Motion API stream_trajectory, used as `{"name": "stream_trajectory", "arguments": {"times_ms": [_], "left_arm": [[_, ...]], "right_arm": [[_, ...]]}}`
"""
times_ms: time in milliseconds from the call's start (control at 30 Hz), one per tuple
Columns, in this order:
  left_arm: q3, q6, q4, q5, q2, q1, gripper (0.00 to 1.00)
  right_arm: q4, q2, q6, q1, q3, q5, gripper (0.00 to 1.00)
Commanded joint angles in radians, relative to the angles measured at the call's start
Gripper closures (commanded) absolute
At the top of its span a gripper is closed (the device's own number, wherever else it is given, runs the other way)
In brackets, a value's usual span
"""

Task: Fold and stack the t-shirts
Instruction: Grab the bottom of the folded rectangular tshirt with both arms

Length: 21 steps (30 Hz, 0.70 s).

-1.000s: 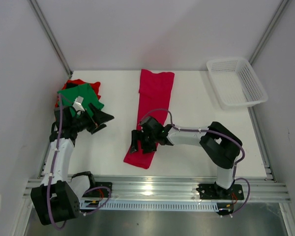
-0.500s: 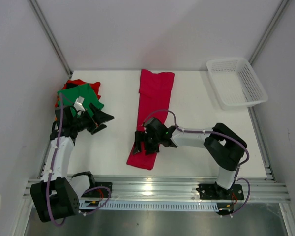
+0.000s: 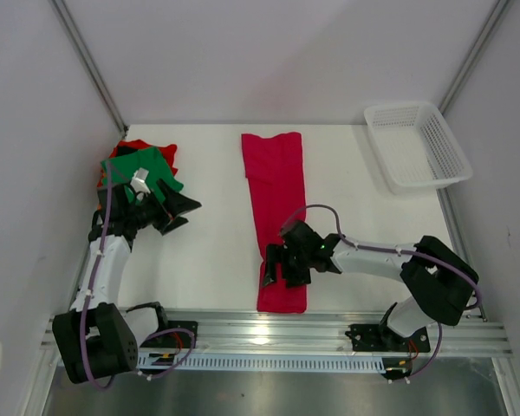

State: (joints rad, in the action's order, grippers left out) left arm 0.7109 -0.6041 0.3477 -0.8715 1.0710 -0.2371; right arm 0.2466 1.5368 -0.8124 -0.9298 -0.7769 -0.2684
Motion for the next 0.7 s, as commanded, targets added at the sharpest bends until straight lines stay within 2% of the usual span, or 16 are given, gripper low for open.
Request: {"name": "stream_trajectory", "arguments": {"times_ms": [0,467,667], "left_arm": [[0.035,-0.016,-0.053,-0.026,0.007,-0.007,0.01],[0.019,-0.013,-0.073,-0.037,-0.005,0.001,0.01],[-0.011,-0.026,-0.140,-0.142,-0.043,0.041,0.00]], "right_arm": [[0.095,-0.032,0.007,0.000,0.024,0.058,0.15],[-0.032,-0.066,0.208,0.023,-0.220,0.138,0.14],[0.095,-0.147,0.171,0.062,-0.207,0.254,0.14]]}}
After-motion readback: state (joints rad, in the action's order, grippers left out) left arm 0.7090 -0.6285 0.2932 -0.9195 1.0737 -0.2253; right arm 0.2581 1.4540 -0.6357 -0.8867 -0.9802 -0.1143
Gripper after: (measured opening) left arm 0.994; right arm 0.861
